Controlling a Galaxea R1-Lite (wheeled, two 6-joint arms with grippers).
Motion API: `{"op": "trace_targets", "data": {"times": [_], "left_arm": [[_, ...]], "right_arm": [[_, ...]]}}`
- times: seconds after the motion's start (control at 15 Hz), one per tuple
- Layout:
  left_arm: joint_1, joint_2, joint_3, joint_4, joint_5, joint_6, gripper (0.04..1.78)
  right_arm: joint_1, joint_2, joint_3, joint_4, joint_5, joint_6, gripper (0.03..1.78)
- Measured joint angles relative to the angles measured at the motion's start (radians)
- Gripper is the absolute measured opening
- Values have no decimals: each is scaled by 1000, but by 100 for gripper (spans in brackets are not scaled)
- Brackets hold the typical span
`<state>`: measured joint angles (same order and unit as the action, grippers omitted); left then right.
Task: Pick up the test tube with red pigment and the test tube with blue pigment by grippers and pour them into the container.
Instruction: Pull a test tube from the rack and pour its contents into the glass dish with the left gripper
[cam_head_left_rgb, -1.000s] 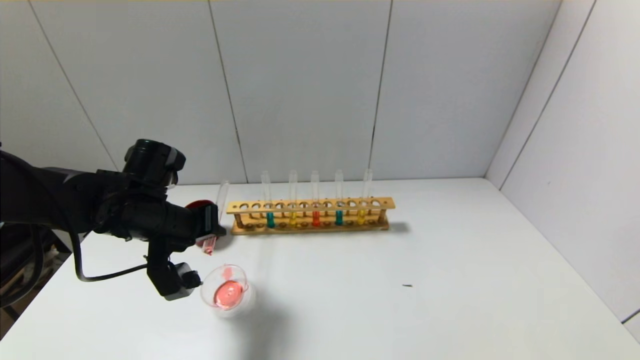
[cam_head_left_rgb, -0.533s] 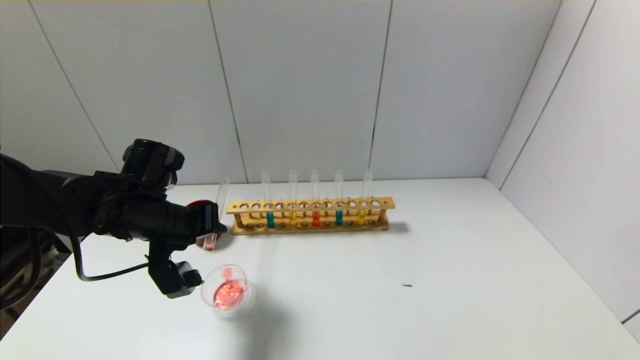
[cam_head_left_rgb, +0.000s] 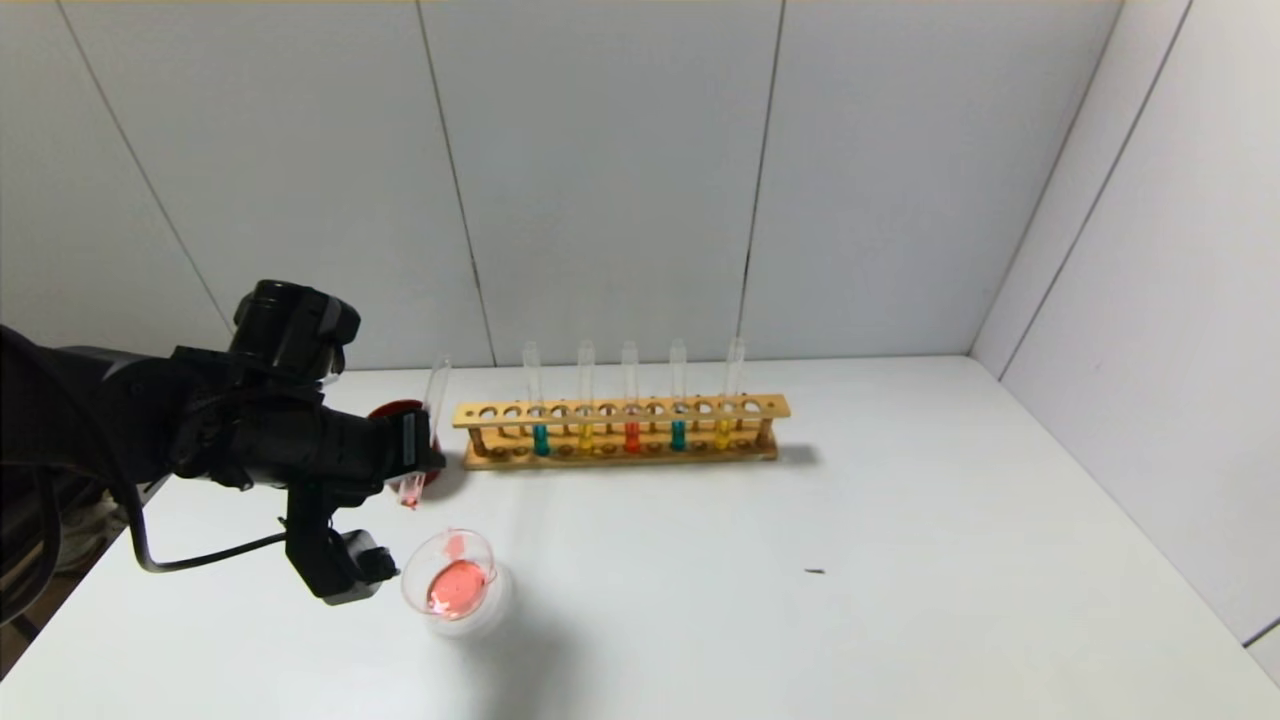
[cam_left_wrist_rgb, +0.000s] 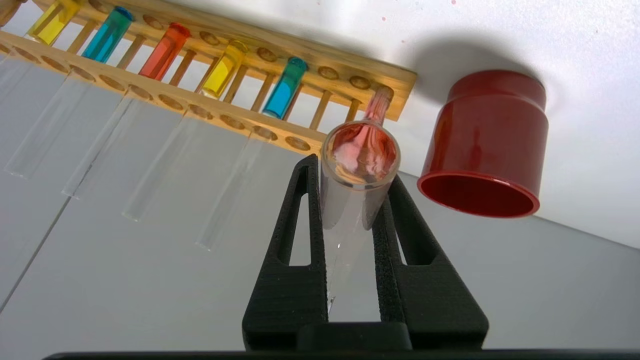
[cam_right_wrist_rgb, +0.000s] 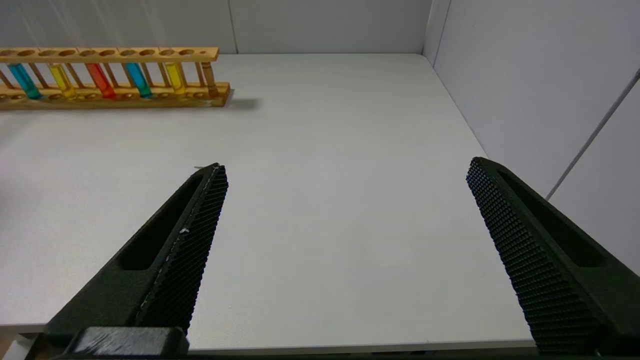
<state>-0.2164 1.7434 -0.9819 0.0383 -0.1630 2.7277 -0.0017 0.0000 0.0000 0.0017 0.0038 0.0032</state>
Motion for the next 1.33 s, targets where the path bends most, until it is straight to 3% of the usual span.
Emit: {"op": "trace_targets", "data": {"times": [0.4,1.33], "left_arm": [[-33,-17,17,-70,6,4,32],[-37,-97,66,-71,32,15,32]], "right_arm": [[0,0,0,0,0,0,175],[0,0,0,0,0,0,175]]}}
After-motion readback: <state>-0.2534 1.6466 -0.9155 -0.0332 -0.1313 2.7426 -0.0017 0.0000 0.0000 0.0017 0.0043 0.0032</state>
